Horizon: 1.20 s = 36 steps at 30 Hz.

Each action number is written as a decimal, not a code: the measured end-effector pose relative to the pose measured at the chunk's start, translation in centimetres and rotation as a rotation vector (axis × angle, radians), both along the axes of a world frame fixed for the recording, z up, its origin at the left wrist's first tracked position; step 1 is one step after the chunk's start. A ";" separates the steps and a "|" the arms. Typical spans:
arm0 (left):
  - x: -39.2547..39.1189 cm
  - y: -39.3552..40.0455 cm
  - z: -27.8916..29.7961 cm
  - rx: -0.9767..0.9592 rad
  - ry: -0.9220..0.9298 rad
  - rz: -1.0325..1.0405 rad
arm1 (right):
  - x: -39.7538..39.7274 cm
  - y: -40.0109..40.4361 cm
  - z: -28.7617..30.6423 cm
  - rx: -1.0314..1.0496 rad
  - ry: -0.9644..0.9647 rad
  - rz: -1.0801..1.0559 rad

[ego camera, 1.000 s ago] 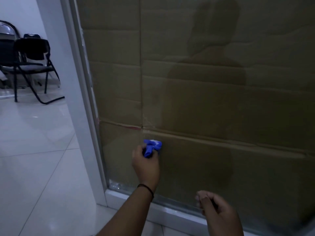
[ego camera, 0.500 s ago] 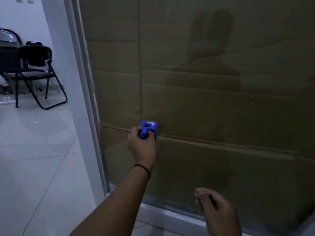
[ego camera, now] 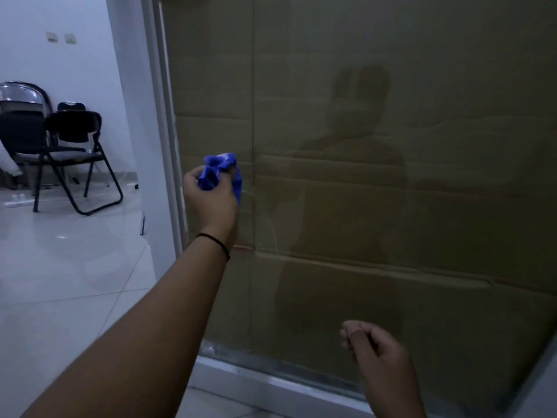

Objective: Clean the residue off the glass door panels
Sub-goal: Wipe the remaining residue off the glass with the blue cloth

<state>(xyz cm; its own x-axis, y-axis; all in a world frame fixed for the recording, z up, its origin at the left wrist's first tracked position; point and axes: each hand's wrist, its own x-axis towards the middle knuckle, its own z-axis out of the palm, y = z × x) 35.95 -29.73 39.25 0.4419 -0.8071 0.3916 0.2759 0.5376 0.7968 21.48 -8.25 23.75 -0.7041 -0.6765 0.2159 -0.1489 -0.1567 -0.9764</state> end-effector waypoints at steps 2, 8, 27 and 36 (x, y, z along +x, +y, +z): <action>0.9 1.5 -0.4 0.000 0.009 -0.073 | 0.5 0.2 0.6 -0.014 0.006 0.012; 2.5 6.9 -2.6 0.034 0.098 -0.413 | 1.5 1.0 1.5 -0.032 -0.016 0.057; 3.5 13.6 -7.5 0.519 0.177 -0.850 | 6.7 -2.7 6.3 0.023 0.320 0.211; 5.3 10.5 -10.4 0.715 0.263 -1.146 | 6.6 -6.8 6.7 0.030 0.257 0.247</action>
<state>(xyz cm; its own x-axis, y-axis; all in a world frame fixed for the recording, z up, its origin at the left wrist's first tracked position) 41.30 -19.26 28.80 -0.6052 -0.7557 -0.2502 0.4674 -0.5917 0.6568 28.04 -15.01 30.45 -0.4437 -0.8283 0.3422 -0.3512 -0.1906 -0.9167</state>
